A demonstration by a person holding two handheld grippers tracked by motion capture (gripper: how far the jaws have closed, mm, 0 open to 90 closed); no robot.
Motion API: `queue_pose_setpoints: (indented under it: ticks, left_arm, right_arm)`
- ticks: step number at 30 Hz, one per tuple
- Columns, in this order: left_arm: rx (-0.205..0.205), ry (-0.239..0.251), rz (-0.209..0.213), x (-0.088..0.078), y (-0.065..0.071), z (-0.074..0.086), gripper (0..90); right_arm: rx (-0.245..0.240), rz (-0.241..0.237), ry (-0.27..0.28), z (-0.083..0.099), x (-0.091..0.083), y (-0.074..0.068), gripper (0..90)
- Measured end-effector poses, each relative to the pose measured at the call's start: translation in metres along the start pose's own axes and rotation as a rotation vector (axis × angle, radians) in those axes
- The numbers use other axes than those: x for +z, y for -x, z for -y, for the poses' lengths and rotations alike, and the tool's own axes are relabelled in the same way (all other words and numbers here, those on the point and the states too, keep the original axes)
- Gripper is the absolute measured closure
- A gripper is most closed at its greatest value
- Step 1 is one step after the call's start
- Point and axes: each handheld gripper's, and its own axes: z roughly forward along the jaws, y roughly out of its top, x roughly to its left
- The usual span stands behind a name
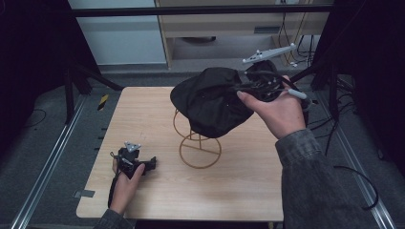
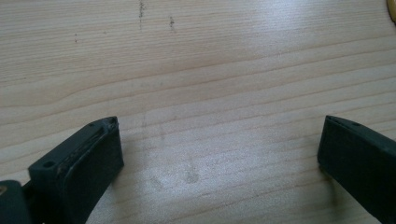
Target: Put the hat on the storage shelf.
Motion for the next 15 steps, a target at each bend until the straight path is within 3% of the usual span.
queue_pose_setpoints:
  ticks: [9, 15]
  left_arm:
    - [0.0, 0.0, 0.0, 0.0, 0.0, 0.0, 0.0]
    - [0.002, -0.002, 0.0, 0.0, 0.0, 0.0, 0.0]
  right_arm:
    - [-0.009, -0.015, -0.028, -0.002, 0.017, -0.004, 85.9]
    - [-0.006, -0.026, -0.059, 0.007, 0.029, -0.003, 85.8]
